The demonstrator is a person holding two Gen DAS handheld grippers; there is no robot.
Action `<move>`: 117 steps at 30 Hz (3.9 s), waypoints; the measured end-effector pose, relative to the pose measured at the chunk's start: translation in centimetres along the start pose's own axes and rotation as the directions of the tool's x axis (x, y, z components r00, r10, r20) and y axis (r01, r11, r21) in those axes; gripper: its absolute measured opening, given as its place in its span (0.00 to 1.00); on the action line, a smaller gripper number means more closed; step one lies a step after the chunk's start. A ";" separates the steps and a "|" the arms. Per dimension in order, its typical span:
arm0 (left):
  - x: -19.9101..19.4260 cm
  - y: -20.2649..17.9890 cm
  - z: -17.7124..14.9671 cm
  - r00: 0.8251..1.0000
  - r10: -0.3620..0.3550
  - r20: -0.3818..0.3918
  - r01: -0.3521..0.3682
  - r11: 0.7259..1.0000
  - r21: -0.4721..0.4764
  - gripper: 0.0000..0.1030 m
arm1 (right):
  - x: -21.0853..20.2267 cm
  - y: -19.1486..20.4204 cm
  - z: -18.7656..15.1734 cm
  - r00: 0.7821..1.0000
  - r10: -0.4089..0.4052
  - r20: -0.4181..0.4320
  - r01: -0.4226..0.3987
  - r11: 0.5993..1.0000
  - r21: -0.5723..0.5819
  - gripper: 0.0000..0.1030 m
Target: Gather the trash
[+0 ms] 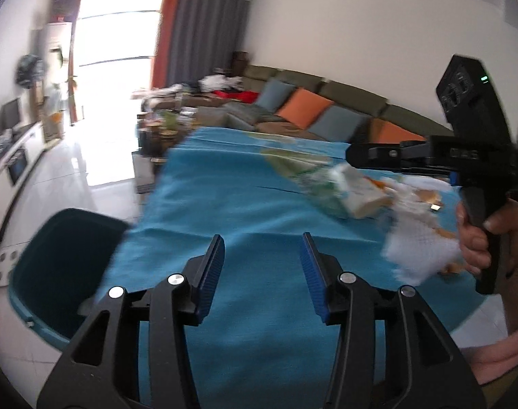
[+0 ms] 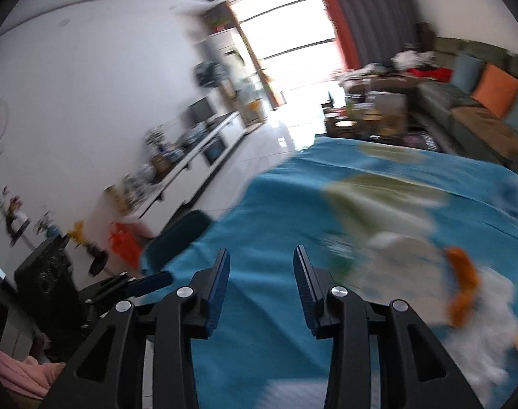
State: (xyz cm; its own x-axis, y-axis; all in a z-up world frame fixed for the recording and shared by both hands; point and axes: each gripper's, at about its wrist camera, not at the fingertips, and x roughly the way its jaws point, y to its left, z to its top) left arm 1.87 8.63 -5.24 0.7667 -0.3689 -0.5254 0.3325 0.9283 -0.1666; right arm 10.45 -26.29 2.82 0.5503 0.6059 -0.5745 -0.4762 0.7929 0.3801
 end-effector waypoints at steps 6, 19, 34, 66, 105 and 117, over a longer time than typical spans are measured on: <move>1.5 -5.5 -1.0 0.987 -0.150 -0.051 0.153 0.985 0.074 0.48 | -3.2 -4.7 -1.8 0.995 -0.098 0.021 0.096 0.991 0.089 0.36; 5.1 -9.7 -2.3 0.925 -0.318 -0.206 0.333 0.942 0.039 0.59 | -4.2 -8.1 -3.7 0.992 -0.123 0.024 0.119 0.985 0.124 0.41; 7.1 -9.0 -2.0 0.888 -0.404 -0.220 0.393 0.915 -0.094 0.12 | -0.9 -9.9 -2.3 0.992 -0.116 -0.050 0.122 0.982 0.144 0.47; 1.5 -1.8 -1.7 0.977 -0.191 -0.092 0.182 0.978 -0.103 0.09 | 1.0 -11.4 -1.5 0.993 0.002 -0.116 0.021 0.982 0.190 0.25; 4.0 -0.9 -2.3 0.970 -0.208 -0.130 0.189 0.971 -0.144 0.13 | 1.8 -8.0 -3.3 0.990 0.079 -0.114 -0.057 0.981 0.185 0.61; 3.8 -1.0 -2.5 0.972 -0.199 -0.127 0.181 0.974 -0.139 0.10 | 3.7 -9.4 -3.6 0.976 0.175 -0.128 -0.118 0.924 0.364 0.31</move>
State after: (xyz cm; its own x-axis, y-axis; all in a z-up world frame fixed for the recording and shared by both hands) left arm 3.07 6.45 -9.11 0.6090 -0.5371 -0.5836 0.3860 0.8435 -0.3735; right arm 14.45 -31.75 -5.50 0.3664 0.7219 -0.5870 -0.2550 0.6847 0.6828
